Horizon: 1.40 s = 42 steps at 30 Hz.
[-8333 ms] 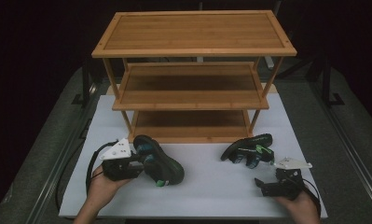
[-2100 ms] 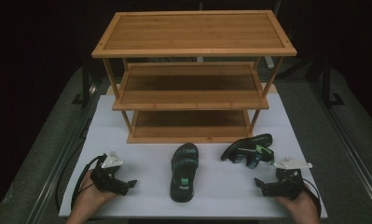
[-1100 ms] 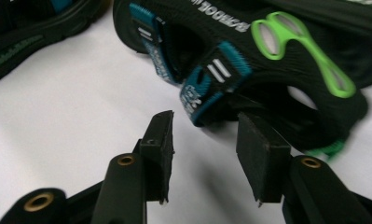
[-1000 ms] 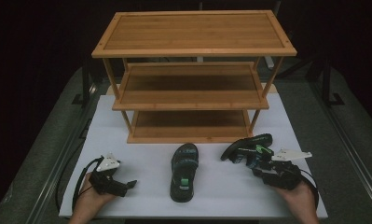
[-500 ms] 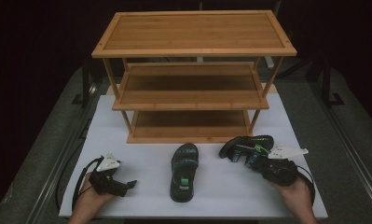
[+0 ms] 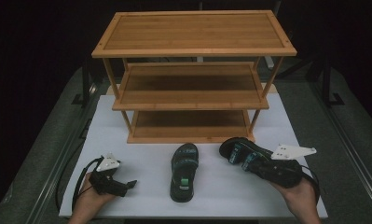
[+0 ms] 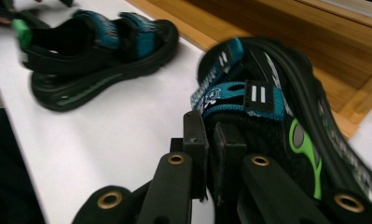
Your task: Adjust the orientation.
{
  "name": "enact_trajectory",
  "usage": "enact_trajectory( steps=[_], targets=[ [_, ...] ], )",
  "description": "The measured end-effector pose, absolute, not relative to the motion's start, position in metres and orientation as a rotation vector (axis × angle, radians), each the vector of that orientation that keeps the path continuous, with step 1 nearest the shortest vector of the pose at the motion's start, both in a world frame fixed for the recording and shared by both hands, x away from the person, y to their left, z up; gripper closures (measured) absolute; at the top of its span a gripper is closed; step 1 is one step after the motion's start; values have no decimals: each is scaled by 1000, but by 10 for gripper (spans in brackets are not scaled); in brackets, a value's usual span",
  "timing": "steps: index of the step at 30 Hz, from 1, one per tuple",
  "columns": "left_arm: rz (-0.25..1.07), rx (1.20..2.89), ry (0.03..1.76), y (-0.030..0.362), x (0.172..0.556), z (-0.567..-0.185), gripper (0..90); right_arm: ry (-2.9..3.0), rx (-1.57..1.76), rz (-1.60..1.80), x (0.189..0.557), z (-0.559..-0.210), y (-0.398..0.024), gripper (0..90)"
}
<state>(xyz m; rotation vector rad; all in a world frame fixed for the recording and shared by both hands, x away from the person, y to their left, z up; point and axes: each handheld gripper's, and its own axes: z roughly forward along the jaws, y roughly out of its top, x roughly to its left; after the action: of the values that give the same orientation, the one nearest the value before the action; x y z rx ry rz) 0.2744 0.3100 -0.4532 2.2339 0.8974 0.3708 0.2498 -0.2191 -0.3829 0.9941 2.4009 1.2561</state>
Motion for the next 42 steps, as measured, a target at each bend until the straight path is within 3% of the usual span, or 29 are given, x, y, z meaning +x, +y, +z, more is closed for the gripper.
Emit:
enact_trajectory(
  steps=[10, 27, 32, 42],
  targets=[
    [372, 2231, 898, 310, 274, -453, 0, 2526, 929, 1262, 236, -375, -200, 847],
    [372, 2231, 898, 310, 274, -453, 0, 2508, 982, 1204, 273, -379, -205, 774],
    [372, 2233, 897, 310, 274, -453, 0, 2479, 1011, 1152, 288, -383, -209, 837],
    [372, 2232, 897, 310, 274, -453, 0, 2443, 1012, 1212, 289, -380, -216, 870]
  ],
)
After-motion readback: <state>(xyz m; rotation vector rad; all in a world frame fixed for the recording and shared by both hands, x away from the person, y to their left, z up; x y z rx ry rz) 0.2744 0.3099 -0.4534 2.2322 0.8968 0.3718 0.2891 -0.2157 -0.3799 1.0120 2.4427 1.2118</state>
